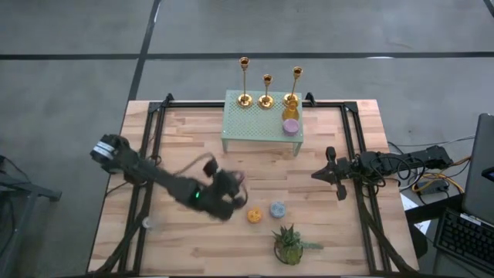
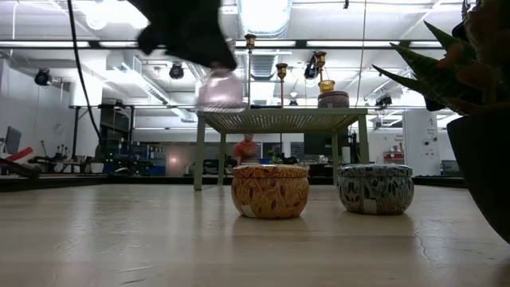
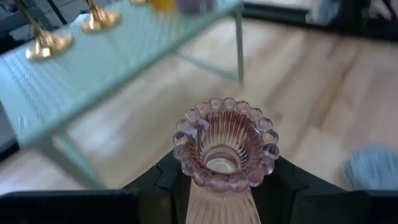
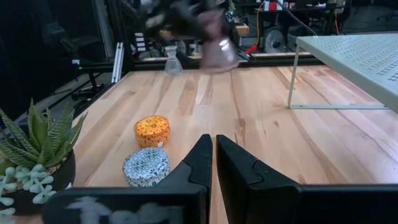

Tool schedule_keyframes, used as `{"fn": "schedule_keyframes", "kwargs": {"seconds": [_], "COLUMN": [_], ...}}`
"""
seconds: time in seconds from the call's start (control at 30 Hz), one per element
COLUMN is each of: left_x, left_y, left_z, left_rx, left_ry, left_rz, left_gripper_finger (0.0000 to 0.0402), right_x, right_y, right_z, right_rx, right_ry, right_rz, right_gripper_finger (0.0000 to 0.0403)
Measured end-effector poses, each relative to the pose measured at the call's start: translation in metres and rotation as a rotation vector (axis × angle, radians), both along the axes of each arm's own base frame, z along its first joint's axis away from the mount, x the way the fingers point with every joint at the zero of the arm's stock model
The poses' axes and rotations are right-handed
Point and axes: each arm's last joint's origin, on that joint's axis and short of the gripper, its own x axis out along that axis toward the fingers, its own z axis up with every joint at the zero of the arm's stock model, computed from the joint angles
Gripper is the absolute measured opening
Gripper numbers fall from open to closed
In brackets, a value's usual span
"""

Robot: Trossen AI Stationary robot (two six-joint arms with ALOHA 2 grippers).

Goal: Pick & Place candle stick holders
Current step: Put the purple candle holder on the shelf

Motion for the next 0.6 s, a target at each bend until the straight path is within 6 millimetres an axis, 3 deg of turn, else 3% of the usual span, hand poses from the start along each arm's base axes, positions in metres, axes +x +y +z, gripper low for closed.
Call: {"fn": "schedule_keyframes", "kwargs": {"seconds": [0.37, 0.6], "left_x": [0.027, 0.034], "left_y": [0.125, 0.196], "left_z": [0.066, 0.064], "left_rx": [-0.076, -0.085], "left_ry": [-0.274, -0.365], "left_rz": [-0.119, -0.105], "left_gripper_finger": [0.014, 0.0139], "right_x": [0.0, 0.0], "right_y": [0.0, 0.0], "right_z": [0.0, 0.0], "right_rx": [0.0, 0.0], "right_ry": [0.0, 0.001], "right_rz": [0.0, 0.0], "right_gripper_finger": [0.0018, 0.0018]}}
